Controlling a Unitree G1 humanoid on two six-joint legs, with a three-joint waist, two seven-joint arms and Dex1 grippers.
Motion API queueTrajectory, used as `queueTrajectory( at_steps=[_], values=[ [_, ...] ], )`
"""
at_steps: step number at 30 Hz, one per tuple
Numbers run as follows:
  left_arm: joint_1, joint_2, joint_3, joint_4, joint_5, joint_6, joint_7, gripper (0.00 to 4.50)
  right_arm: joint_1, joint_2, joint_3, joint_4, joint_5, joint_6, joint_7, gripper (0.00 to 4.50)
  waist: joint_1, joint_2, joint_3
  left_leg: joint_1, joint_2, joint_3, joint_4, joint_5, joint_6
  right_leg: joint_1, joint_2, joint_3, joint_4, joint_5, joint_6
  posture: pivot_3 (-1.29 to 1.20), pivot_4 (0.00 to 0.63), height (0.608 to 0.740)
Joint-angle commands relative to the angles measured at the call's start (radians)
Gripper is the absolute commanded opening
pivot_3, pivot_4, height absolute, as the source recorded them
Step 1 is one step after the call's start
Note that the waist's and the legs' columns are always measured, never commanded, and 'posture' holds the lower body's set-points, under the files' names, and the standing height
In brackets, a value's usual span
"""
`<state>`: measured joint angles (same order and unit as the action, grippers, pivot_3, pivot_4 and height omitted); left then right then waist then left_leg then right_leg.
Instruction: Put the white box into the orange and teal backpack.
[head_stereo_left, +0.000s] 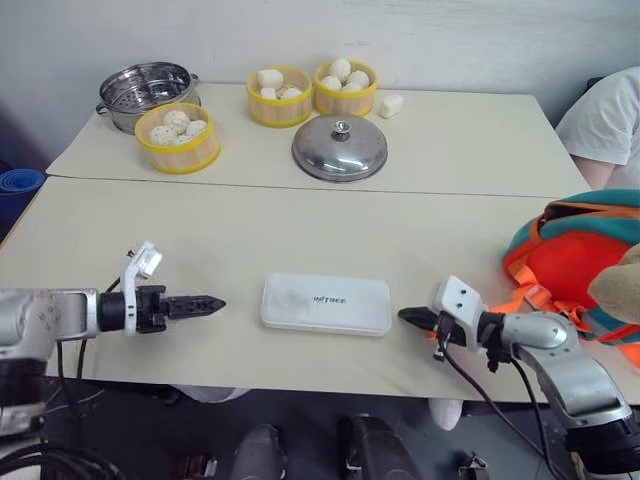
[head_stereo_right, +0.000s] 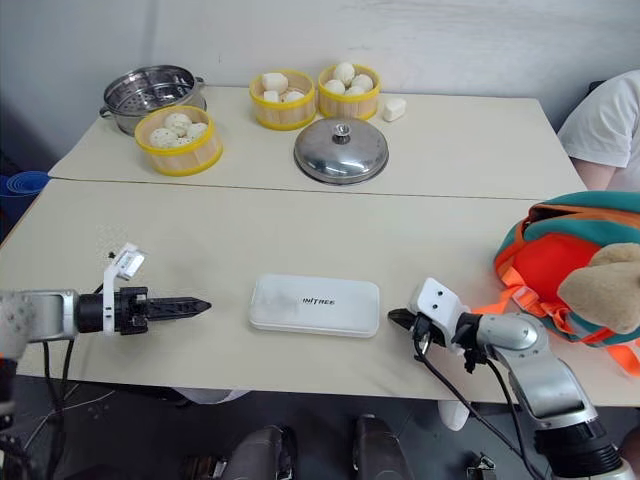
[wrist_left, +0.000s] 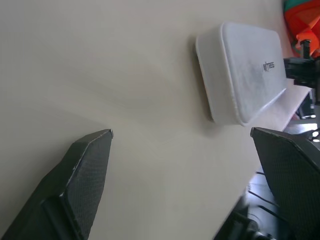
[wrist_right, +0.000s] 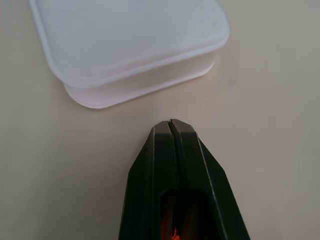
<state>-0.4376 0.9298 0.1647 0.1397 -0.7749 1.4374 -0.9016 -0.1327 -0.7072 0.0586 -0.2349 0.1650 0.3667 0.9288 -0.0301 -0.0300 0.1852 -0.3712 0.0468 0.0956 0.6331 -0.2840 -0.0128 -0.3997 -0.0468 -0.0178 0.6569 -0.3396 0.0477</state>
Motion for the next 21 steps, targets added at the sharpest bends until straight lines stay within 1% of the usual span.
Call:
queueTrajectory(
  at_steps=[1,2,5,8,11,14,17,21],
  values=[
    [-0.099,-0.039,-0.060,0.106,0.000,0.094,-0.003,4.47,-0.022,-0.015,-0.001,0.011,-0.010,-0.024,-0.002,0.00,0.002,0.000,0.000,0.000,0.000,0.000,0.000,0.000,0.000,0.000,0.000,0.000,0.000,0.000,0.000,0.00,0.150,0.740],
    [-0.123,-0.058,-0.070,0.125,-0.002,0.110,-0.002,4.47,-0.027,-0.013,0.005,0.014,-0.012,-0.027,-0.001,0.00,0.002,0.000,0.000,0.000,0.000,0.000,0.001,0.000,0.000,0.000,0.000,0.000,0.000,0.000,0.000,0.00,0.150,0.740],
    [-0.185,-0.164,-0.058,0.213,0.045,0.096,0.078,4.47,-0.045,-0.007,0.035,0.023,-0.027,-0.043,0.004,0.00,0.004,0.000,0.000,0.000,0.000,0.000,0.001,0.000,0.000,0.000,0.001,0.000,0.001,0.000,0.000,0.00,0.150,0.740],
    [-0.220,-0.245,-0.055,0.221,0.049,0.126,0.114,4.47,-0.075,0.002,0.043,0.033,-0.026,-0.034,0.001,0.00,0.005,0.000,0.000,0.000,0.000,0.000,0.004,0.000,0.000,0.001,0.000,0.000,0.002,0.000,0.000,0.00,0.150,0.740],
    [-0.244,-0.298,-0.040,0.229,0.056,0.140,0.142,4.47,-0.089,0.000,0.045,0.044,-0.025,-0.035,0.001,0.00,0.005,0.000,0.000,0.000,0.000,0.000,0.004,0.001,-0.002,0.002,0.000,0.000,0.002,0.000,0.001,0.00,0.150,0.740],
    [-0.264,-0.329,-0.051,0.243,0.044,0.170,0.162,4.47,-0.097,-0.001,0.059,0.045,-0.027,-0.038,0.010,0.00,0.006,0.000,0.000,0.000,0.000,0.000,0.005,0.003,-0.005,0.002,0.000,0.000,0.002,0.000,0.001,0.00,0.150,0.740],
    [-0.254,-0.308,-0.139,0.226,-0.013,0.177,0.148,4.47,-0.112,0.012,0.078,0.039,-0.031,-0.032,0.010,0.00,0.004,0.000,0.000,0.000,0.000,0.000,0.005,0.003,-0.006,0.002,0.000,0.000,0.002,0.000,0.001,0.00,0.150,0.740],
    [-0.286,-0.324,-0.136,0.275,-0.036,0.177,0.176,4.47,-0.127,0.032,0.093,0.028,-0.028,-0.016,-0.006,0.00,0.005,0.000,0.000,0.001,0.000,0.000,0.005,0.003,-0.006,0.002,0.000,0.000,0.002,0.000,0.001,0.00,0.150,0.740]
  ],
)
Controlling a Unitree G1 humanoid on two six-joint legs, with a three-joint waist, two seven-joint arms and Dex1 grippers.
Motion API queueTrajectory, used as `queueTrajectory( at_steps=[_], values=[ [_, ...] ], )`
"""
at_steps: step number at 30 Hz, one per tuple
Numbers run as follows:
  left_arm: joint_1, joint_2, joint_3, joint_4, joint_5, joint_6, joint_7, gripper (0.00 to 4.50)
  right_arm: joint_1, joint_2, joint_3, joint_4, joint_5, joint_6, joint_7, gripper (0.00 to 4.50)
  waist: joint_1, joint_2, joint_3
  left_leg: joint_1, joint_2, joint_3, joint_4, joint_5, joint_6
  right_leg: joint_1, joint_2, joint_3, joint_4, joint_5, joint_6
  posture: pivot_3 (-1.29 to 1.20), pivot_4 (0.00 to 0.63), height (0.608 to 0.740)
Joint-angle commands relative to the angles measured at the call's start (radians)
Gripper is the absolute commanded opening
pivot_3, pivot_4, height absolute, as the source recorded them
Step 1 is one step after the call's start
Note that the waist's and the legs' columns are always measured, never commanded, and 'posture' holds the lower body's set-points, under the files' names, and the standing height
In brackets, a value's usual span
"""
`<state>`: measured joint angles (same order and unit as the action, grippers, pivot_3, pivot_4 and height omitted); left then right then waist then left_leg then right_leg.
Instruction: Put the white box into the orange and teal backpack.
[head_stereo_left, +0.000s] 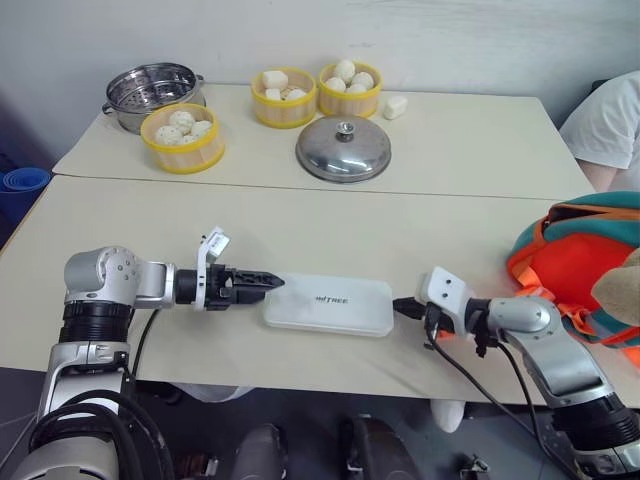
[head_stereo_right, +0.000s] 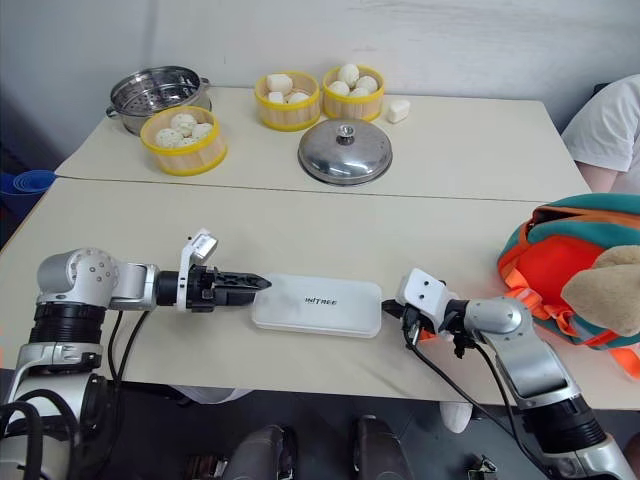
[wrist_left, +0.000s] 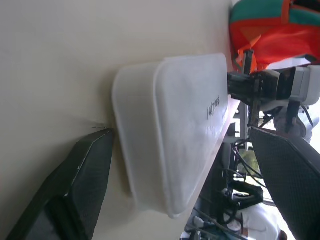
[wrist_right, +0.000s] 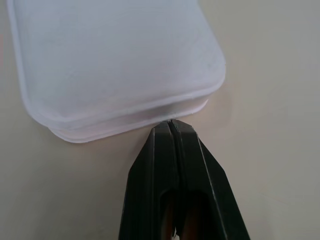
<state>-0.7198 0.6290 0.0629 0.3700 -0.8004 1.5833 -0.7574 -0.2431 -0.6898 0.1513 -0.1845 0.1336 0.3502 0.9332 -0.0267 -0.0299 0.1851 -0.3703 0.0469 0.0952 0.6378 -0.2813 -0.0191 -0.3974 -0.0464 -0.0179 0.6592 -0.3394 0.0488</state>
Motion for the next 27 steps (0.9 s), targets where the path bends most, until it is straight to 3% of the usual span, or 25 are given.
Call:
queueTrajectory(
  at_steps=[1,8,14,19,23,27],
  values=[
    [-0.012,-0.027,-0.031,0.058,-0.014,0.031,0.039,4.47,-0.016,0.016,0.002,-0.025,0.004,0.002,-0.012,0.00,0.002,0.000,0.000,0.000,0.000,0.000,0.000,0.000,0.000,0.000,0.000,0.000,0.000,0.000,0.000,0.00,0.150,0.740],
    [-0.055,-0.121,-0.016,0.105,-0.065,0.031,0.069,4.47,-0.005,0.047,0.022,-0.043,0.003,0.005,-0.032,0.00,0.007,0.000,0.000,-0.001,0.000,-0.001,0.006,-0.001,0.001,0.002,0.000,-0.001,0.001,0.000,0.001,0.00,0.150,0.740],
    [-0.022,-0.125,-0.004,0.022,-0.115,0.031,0.036,2.70,0.013,0.036,-0.005,-0.041,0.009,-0.021,-0.027,0.00,0.000,0.000,0.000,-0.002,0.000,-0.001,0.008,-0.003,0.001,0.002,0.000,-0.001,0.000,0.000,0.002,0.00,0.150,0.740],
    [0.029,-0.110,0.036,-0.073,-0.130,0.011,0.005,1.27,0.101,0.055,-0.124,-0.108,0.151,0.011,-0.012,0.00,0.000,0.000,0.000,-0.002,0.001,-0.001,0.008,-0.003,0.001,0.002,0.000,0.000,0.000,0.000,0.002,0.00,0.150,0.740],
    [0.111,-0.062,0.013,-0.225,-0.111,-0.118,-0.081,1.22,0.268,0.079,-0.287,-0.247,0.306,0.025,-0.036,1.22,-0.001,0.000,0.000,-0.002,0.001,-0.001,0.007,-0.003,0.000,0.002,0.001,0.000,0.000,0.000,0.002,0.00,0.150,0.740],
    [0.263,-0.025,-0.022,-0.392,-0.010,-0.524,-0.302,1.22,0.483,0.114,-0.499,-0.399,0.434,0.066,-0.109,2.57,0.000,0.001,0.001,-0.001,0.002,-0.001,0.006,-0.004,0.000,0.003,0.001,0.000,-0.001,0.000,0.002,0.00,0.150,0.740]
  ],
)
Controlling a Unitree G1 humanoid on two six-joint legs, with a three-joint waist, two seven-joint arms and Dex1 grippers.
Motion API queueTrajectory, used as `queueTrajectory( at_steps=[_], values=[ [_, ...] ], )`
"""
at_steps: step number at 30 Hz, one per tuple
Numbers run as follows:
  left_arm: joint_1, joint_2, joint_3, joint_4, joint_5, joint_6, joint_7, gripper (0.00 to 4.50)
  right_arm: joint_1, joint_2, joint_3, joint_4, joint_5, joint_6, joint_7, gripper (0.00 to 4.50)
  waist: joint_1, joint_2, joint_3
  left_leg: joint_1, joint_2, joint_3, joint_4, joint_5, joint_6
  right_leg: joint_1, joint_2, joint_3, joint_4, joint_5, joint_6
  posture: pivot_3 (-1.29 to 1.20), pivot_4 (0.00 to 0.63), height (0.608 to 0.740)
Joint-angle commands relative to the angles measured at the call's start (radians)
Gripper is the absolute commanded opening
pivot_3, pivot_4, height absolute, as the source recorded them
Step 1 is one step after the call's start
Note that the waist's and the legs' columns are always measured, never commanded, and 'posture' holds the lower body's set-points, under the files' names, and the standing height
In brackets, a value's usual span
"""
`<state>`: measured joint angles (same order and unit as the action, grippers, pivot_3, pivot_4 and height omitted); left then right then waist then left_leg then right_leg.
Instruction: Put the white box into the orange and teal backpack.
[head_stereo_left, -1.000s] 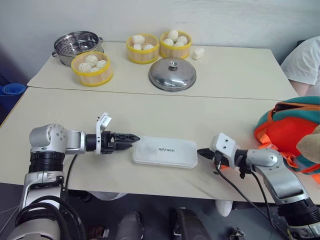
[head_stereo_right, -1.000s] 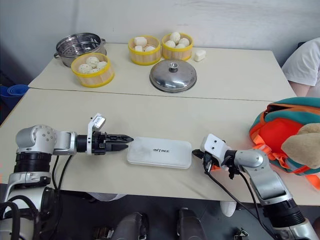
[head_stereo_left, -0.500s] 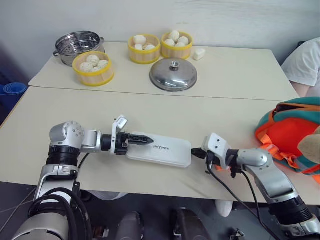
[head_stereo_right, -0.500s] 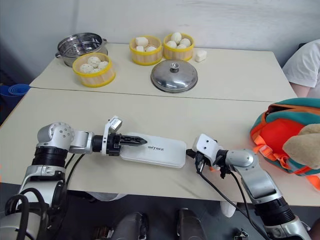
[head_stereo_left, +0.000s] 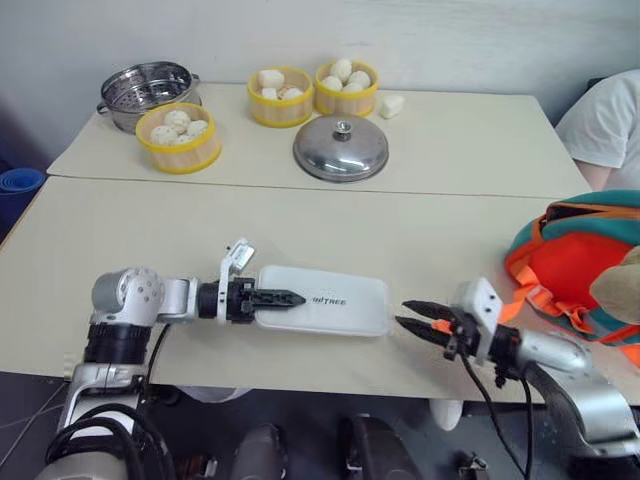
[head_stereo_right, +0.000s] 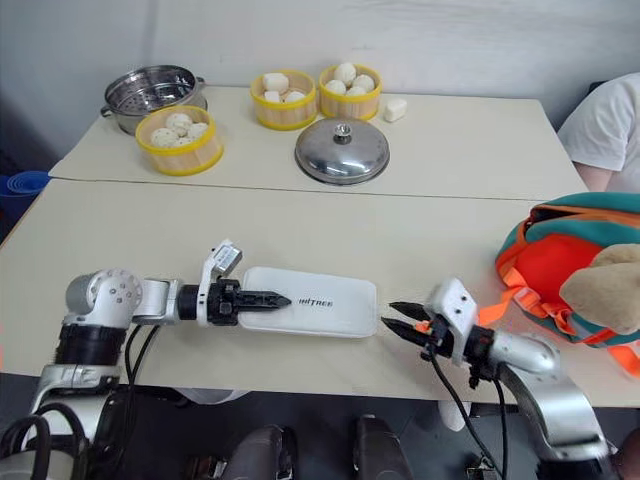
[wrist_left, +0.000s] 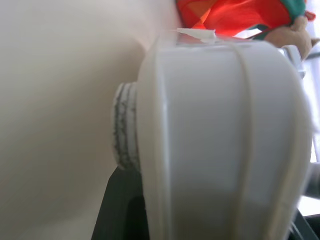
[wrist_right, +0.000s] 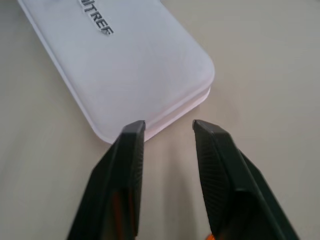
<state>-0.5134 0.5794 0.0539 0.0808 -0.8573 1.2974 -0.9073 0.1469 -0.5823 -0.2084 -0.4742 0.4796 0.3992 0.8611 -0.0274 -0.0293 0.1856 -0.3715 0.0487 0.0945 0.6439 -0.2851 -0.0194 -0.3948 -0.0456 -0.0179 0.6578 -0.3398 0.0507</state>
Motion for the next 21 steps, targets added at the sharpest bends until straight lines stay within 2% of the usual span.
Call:
queueTrajectory(
  at_steps=[1,5,6,10,11,13,18,21],
  values=[
    [0.088,0.040,-0.036,-0.117,0.086,-0.329,-0.206,1.22,0.163,0.008,-0.186,-0.138,0.090,0.012,-0.039,2.93,0.001,0.000,0.000,0.000,0.000,0.000,0.000,0.000,0.000,0.000,0.000,0.000,-0.001,0.000,0.000,0.00,0.150,0.740],
    [0.138,0.029,-0.054,-0.083,0.164,-0.560,-0.306,1.22,0.411,0.085,-0.360,-0.191,0.080,-0.040,-0.094,4.29,0.011,0.000,0.000,0.001,0.000,0.000,-0.003,-0.002,0.005,0.001,0.000,0.000,-0.003,-0.001,-0.001,0.00,0.150,0.740],
    [0.138,0.025,-0.054,-0.071,0.175,-0.594,-0.321,1.22,0.454,0.117,-0.405,-0.188,0.080,-0.067,-0.110,4.47,0.013,0.000,0.000,0.000,0.000,0.000,-0.004,-0.003,0.006,0.001,-0.001,0.000,-0.003,-0.001,-0.001,0.00,0.150,0.740],
    [0.120,-0.004,-0.041,-0.032,0.189,-0.688,-0.360,1.22,0.572,0.229,-0.604,-0.120,0.192,-0.142,-0.119,4.47,0.015,0.001,0.000,0.000,0.000,0.000,-0.006,-0.004,0.008,0.001,-0.001,0.000,-0.005,-0.001,-0.001,0.00,0.150,0.740],
    [0.111,0.000,-0.048,-0.033,0.189,-0.684,-0.372,1.22,0.598,0.257,-0.649,-0.096,0.258,-0.112,-0.146,4.47,0.015,0.001,0.000,0.001,-0.001,0.000,-0.007,-0.004,0.008,0.001,-0.002,0.000,-0.005,-0.001,-0.001,0.00,0.150,0.740],
    [0.101,0.030,-0.096,-0.054,0.221,-0.708,-0.428,1.22,0.599,0.291,-0.671,-0.030,0.242,-0.150,-0.165,4.47,0.013,0.000,0.000,0.002,-0.001,0.000,-0.011,-0.003,0.009,0.001,-0.001,0.000,-0.007,-0.001,-0.002,0.00,0.150,0.740],
    [0.095,0.032,-0.103,-0.071,0.234,-0.751,-0.448,1.22,0.582,0.288,-0.699,0.041,0.235,-0.214,-0.170,4.47,-0.002,0.005,0.000,0.001,-0.001,0.000,-0.014,-0.002,0.008,0.000,-0.001,0.000,-0.008,-0.001,-0.003,0.00,0.150,0.740],
    [0.101,0.043,-0.088,-0.070,0.229,-0.749,-0.444,1.22,0.532,0.220,-0.726,0.088,0.245,-0.221,-0.177,4.47,-0.005,0.005,0.000,0.002,-0.001,0.000,-0.014,-0.002,0.008,-0.001,-0.001,0.000,-0.006,-0.002,-0.003,0.00,0.150,0.740]
  ],
)
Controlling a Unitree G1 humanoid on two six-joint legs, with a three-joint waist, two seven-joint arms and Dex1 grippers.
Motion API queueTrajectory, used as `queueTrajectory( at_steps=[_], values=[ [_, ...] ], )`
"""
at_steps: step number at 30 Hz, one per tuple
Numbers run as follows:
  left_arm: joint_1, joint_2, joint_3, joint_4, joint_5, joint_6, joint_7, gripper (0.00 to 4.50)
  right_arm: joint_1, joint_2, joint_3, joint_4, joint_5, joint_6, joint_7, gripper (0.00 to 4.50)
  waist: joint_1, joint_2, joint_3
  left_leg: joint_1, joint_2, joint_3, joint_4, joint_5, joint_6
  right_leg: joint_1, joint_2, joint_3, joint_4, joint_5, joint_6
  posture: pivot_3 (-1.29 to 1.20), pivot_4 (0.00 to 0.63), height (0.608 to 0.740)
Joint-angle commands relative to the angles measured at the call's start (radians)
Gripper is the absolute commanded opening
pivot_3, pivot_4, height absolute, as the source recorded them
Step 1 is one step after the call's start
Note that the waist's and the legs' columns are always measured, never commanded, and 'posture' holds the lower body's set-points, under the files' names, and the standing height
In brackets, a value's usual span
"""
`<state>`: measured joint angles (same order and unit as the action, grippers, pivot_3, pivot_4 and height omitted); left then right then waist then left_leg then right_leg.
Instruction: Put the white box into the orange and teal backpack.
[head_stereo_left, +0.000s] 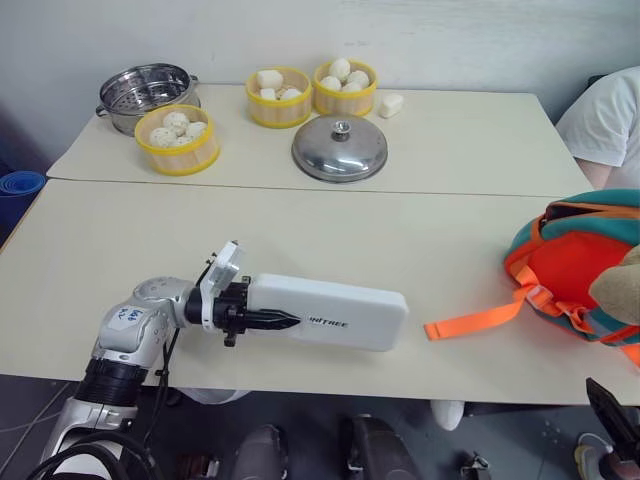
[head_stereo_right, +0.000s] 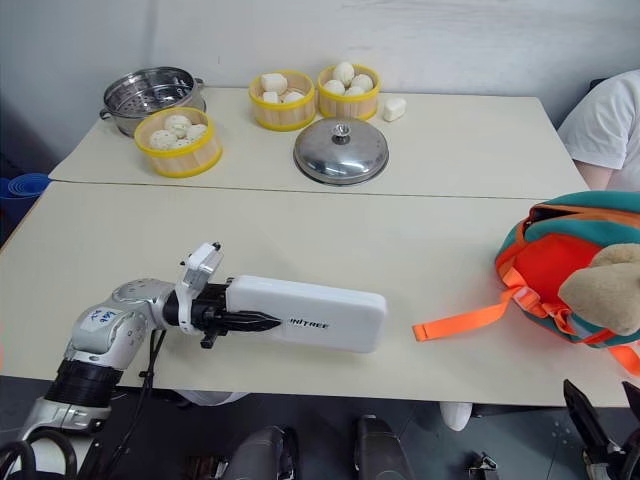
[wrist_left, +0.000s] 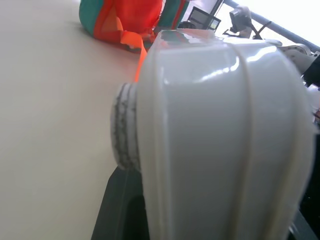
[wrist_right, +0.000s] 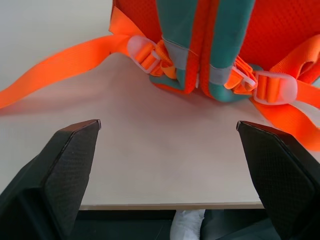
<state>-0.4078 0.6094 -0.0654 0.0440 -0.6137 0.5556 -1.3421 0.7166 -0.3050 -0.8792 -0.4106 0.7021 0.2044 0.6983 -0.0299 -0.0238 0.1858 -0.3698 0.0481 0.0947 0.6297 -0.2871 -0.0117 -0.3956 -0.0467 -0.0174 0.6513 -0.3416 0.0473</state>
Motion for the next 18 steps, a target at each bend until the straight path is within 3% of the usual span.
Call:
queueTrajectory(
  at_steps=[1,8,11,18],
  values=[
    [-0.003,0.017,0.034,-0.036,-0.019,0.001,-0.007,1.22,-0.053,-0.076,-0.058,0.035,0.026,-0.025,-0.018,4.47,-0.003,0.000,0.000,0.000,0.000,0.000,0.001,0.000,0.000,0.000,0.000,0.000,0.000,0.000,0.000,0.00,0.150,0.740],
    [0.011,0.055,0.091,-0.107,-0.112,0.159,0.026,1.22,-0.320,-0.258,0.037,0.173,0.020,0.019,-0.010,4.47,0.001,0.000,0.000,0.000,-0.001,0.000,0.002,0.002,0.001,0.000,0.000,0.001,0.001,0.001,0.002,0.00,0.150,0.740],
    [0.058,0.125,0.108,-0.154,-0.099,0.168,0.008,1.22,-0.445,-0.331,0.179,0.167,0.050,0.105,0.051,4.47,-0.003,0.000,0.000,0.000,-0.001,0.000,0.001,0.002,0.000,0.000,0.002,0.001,0.002,0.001,0.002,0.00,0.150,0.740],
    [0.080,0.111,0.256,-0.146,-0.183,0.212,0.113,1.22,-0.635,-0.328,0.393,0.169,-0.015,0.097,0.090,2.20,-0.003,0.000,0.001,0.000,0.000,0.000,0.003,0.003,0.000,0.000,0.003,0.002,0.002,0.002,0.003,0.00,0.150,0.740]
  ],
)
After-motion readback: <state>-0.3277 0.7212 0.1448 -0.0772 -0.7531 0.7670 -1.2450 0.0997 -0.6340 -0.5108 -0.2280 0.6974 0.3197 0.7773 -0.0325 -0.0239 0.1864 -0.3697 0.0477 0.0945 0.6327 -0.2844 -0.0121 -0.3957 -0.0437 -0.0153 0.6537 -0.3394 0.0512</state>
